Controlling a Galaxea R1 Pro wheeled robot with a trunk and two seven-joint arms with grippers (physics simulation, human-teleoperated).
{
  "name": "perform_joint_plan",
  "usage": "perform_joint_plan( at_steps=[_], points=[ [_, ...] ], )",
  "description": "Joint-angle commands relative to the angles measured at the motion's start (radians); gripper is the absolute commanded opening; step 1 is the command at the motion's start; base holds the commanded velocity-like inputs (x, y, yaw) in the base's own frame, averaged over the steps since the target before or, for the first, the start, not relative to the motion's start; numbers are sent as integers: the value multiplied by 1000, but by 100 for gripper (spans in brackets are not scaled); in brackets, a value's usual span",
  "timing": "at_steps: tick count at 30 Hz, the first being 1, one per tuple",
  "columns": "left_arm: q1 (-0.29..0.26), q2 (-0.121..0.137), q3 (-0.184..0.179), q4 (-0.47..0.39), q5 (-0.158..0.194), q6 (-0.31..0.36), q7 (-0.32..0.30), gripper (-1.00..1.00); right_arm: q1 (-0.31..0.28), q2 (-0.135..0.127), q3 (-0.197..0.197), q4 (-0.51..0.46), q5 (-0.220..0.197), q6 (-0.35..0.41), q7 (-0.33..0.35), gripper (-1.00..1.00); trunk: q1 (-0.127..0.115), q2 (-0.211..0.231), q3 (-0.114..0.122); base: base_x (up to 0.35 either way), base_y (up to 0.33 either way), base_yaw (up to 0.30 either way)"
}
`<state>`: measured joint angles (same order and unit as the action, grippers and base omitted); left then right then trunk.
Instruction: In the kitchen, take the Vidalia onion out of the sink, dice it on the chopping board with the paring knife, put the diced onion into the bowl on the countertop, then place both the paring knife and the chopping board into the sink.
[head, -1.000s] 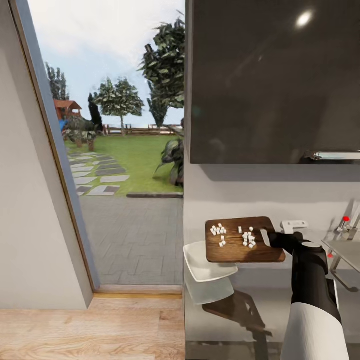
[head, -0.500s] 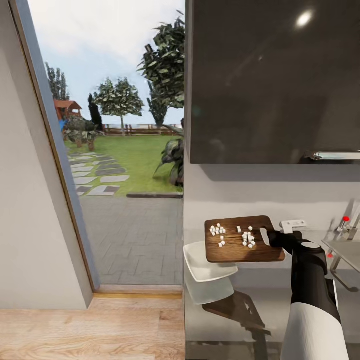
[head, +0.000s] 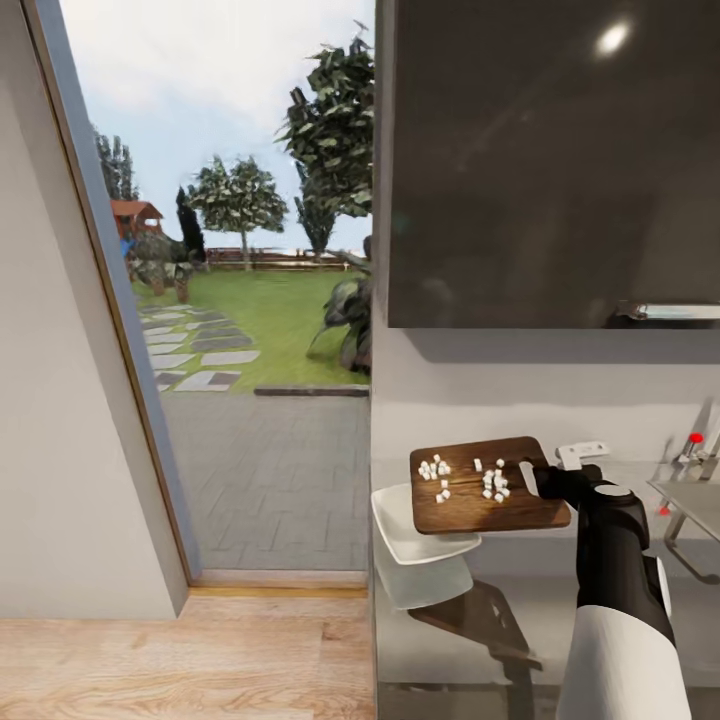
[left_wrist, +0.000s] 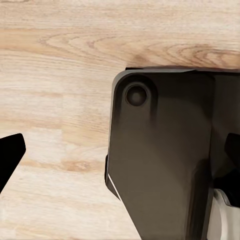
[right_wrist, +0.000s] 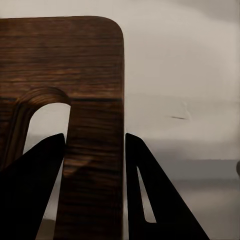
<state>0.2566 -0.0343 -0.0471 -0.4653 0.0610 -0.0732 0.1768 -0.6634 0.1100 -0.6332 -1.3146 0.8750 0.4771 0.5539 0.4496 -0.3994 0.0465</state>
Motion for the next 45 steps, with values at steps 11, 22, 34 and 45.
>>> perform_joint_plan(
  at_steps=[11, 22, 34, 45],
  points=[
    [1, 1, -5, -1, 6, -2, 6, 100, -1, 7, -3, -2, 61, 0, 9, -100, 0, -1, 0, 1, 5, 0],
    [1, 1, -5, -1, 6, -2, 6, 100, -1, 8, -2, -2, 94, 0, 9, -100, 0, -1, 0, 0, 0, 0],
    [1, 1, -5, -1, 6, -2, 6, 100, -1, 8, 10, -2, 127, 0, 8, -100, 0, -1, 0, 0, 0, 0],
    [1, -1, -5, -1, 6, -2, 6, 100, -1, 8, 10, -2, 128, 0, 8, -100, 0, -1, 0, 0, 0, 0]
  ],
)
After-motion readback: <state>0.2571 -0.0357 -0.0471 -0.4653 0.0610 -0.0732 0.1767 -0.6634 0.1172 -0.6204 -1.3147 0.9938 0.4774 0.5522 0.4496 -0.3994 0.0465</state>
